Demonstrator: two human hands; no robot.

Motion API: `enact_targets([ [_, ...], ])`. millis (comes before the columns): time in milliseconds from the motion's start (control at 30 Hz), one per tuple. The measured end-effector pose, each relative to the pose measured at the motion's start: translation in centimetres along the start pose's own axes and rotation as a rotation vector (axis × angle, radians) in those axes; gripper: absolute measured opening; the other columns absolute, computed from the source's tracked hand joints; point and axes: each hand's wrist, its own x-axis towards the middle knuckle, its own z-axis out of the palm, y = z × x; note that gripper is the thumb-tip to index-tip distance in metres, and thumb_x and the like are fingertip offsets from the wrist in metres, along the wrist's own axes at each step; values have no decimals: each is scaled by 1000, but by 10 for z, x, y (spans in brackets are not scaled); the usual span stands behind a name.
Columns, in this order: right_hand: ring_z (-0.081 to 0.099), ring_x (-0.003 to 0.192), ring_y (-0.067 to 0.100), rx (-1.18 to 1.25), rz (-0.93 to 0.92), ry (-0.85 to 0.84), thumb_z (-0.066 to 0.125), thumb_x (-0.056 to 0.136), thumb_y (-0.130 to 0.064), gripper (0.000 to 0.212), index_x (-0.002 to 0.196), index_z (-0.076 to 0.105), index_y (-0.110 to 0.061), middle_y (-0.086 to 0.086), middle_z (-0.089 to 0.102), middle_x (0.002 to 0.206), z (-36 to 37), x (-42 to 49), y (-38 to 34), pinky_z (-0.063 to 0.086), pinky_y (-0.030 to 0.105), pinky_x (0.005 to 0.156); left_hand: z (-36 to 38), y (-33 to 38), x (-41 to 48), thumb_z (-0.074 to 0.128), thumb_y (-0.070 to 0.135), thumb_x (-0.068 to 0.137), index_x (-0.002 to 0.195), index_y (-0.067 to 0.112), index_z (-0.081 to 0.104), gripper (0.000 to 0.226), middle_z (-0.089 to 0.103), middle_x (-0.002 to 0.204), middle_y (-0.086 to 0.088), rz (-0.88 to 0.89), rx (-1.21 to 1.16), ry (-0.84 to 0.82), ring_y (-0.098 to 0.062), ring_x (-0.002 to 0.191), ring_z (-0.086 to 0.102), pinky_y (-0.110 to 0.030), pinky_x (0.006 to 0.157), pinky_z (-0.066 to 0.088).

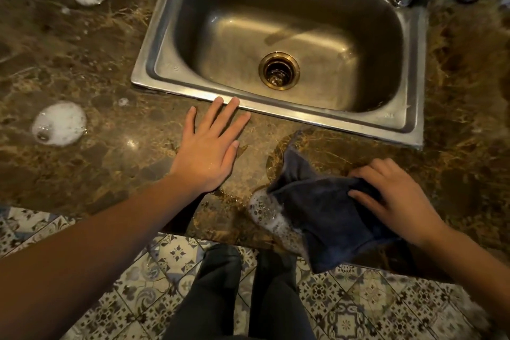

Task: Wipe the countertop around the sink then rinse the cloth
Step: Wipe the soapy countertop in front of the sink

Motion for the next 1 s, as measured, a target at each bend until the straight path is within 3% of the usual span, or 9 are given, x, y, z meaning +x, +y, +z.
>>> enact_targets([
  [67,52,89,18,121,31,47,59,90,-20,15,104,56,-25,-6,47,99,0,-7,-10,49,34,67,-1,0,0,24,35,98,151,26,27,54,17,161,-1,-4,12,-2,-24,149,9,-56,115,9],
  [133,56,95,16,210,-11,84,64,84,-7,31,108,54,-24,-7,49,112,-5,-13,-19,54,36,70,-2,0,-1,24,35,98,151,25,28,54,17,161,-2,-4,17,-4,-24,148,10,-56,115,10],
  [267,60,99,18,225,-296,219,48,88,-15,24,111,54,-18,2,59,111,-30,1,-48,52,31,81,-1,0,-1,24,35,98,151,25,28,54,17,161,-2,2,0,-4,-24,148,9,-57,115,9],
  [333,55,104,18,200,-312,254,49,90,-20,24,114,54,-19,6,60,111,-33,28,-61,44,32,88,-1,0,0,24,35,98,151,26,27,54,17,161,-2,3,-6,-4,-24,149,8,-56,115,9],
  [400,45,120,23,106,-253,263,56,89,-28,36,124,53,-19,10,53,129,-27,54,-67,35,40,101,-1,-1,0,24,36,98,151,26,27,54,16,161,-2,2,-12,1,-23,149,8,-57,115,9],
  [467,38,131,29,-20,-308,171,59,87,-36,48,130,54,-17,12,44,141,-11,66,-66,26,49,110,-2,0,-1,25,35,98,151,25,29,54,18,161,-2,-2,-17,5,-24,149,9,-57,115,10],
  [600,22,145,25,-196,-505,-129,44,89,-48,60,143,41,-23,3,34,154,32,60,-71,12,56,117,-3,1,-2,28,33,97,150,23,32,53,21,160,-3,3,-13,14,-25,148,13,-59,114,14],
  [767,7,149,25,-200,-354,-111,36,92,-57,72,154,11,-29,1,12,162,38,46,-69,6,55,117,-3,1,0,28,32,98,149,24,32,53,21,160,-3,11,-25,13,-24,148,12,-59,114,14],
  [1000,1,149,30,-204,129,-52,21,94,-61,69,155,7,-31,3,5,163,37,-38,-10,14,63,113,0,1,0,25,34,98,150,24,31,53,20,160,-3,17,-37,22,-25,148,11,-59,115,11],
])
